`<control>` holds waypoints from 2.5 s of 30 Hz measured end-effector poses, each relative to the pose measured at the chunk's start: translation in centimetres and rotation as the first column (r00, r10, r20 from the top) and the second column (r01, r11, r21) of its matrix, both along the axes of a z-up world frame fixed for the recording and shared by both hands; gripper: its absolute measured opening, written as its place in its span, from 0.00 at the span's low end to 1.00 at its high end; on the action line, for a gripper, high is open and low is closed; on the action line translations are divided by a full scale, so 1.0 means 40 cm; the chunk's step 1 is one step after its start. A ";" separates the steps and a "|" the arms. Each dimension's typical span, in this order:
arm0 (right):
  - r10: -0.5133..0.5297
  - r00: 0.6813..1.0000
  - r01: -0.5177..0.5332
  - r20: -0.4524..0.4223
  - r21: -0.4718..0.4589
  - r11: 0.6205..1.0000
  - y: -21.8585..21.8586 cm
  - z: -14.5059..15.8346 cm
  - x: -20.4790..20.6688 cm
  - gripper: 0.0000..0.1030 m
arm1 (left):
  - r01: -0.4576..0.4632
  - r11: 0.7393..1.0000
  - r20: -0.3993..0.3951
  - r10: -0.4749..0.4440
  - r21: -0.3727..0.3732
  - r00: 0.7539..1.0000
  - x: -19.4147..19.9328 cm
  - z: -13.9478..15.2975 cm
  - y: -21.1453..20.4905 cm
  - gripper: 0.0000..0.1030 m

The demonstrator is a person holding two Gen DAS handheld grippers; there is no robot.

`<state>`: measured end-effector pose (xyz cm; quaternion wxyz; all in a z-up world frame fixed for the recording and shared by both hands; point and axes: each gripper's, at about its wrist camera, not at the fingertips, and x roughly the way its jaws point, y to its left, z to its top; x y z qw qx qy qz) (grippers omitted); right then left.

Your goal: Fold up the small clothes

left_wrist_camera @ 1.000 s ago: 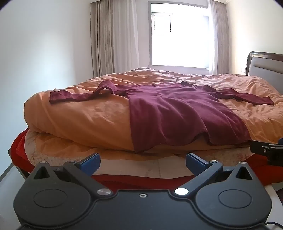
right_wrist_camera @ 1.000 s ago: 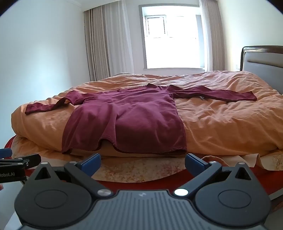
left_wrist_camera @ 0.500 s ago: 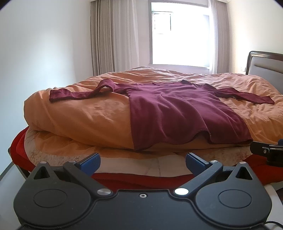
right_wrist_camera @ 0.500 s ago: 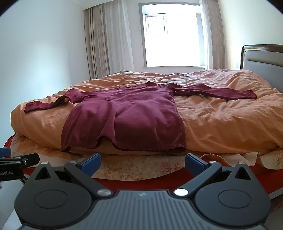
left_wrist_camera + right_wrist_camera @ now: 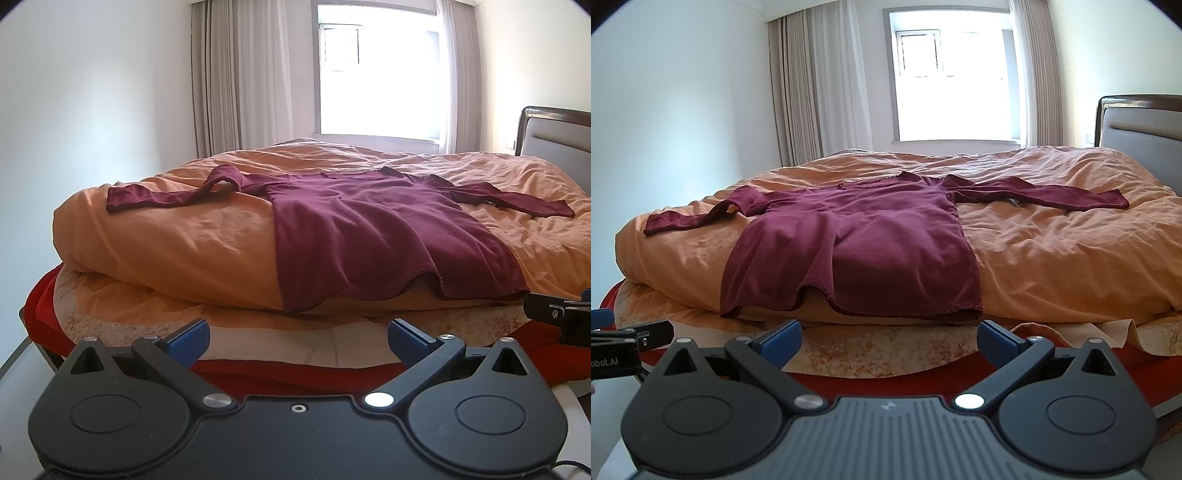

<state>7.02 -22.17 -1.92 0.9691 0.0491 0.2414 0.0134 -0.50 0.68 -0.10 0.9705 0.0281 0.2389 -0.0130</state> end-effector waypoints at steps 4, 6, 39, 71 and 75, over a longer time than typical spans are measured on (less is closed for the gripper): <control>0.001 1.000 -0.001 -0.001 0.001 1.000 0.000 0.000 0.000 1.00 | -0.004 1.000 -0.003 0.004 0.003 1.000 0.002 0.000 0.002 0.99; 0.001 1.000 -0.001 0.000 0.000 1.000 0.000 0.000 0.003 1.00 | -0.006 1.000 -0.004 0.006 0.003 1.000 0.001 0.001 0.004 0.99; 0.021 0.997 -0.019 0.069 -0.020 1.000 0.011 0.032 -0.016 1.00 | 0.003 1.000 -0.002 -0.003 0.025 1.000 0.011 0.040 0.002 0.99; -0.398 0.916 0.391 0.055 0.109 0.914 -0.290 -0.014 0.254 1.00 | 0.010 1.000 -0.104 -0.010 -0.001 0.995 0.568 0.108 -0.021 0.99; -0.478 0.876 0.459 0.064 0.192 0.867 -0.393 -0.013 0.311 1.00 | -0.014 1.000 -0.104 0.013 -0.008 0.994 0.683 0.115 -0.038 0.99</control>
